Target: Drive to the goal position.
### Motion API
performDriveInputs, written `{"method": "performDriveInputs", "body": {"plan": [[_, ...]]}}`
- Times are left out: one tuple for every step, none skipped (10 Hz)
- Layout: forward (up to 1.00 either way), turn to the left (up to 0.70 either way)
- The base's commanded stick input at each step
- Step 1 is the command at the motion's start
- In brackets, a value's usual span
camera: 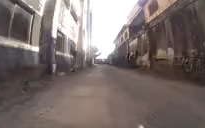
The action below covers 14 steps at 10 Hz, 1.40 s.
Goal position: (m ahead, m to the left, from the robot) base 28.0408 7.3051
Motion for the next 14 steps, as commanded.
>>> {"method": "performDriveInputs", "body": {"plan": [[1.0,0.0],[1.0,0.0],[1.0,0.0],[1.0,0.0],[1.0,0.0],[1.0,0.0],[1.0,0.0],[1.0,0.0],[1.0,0.0],[1.0,0.0],[1.0,0.0],[1.0,0.0],[1.0,0.0],[1.0,0.0]]}}
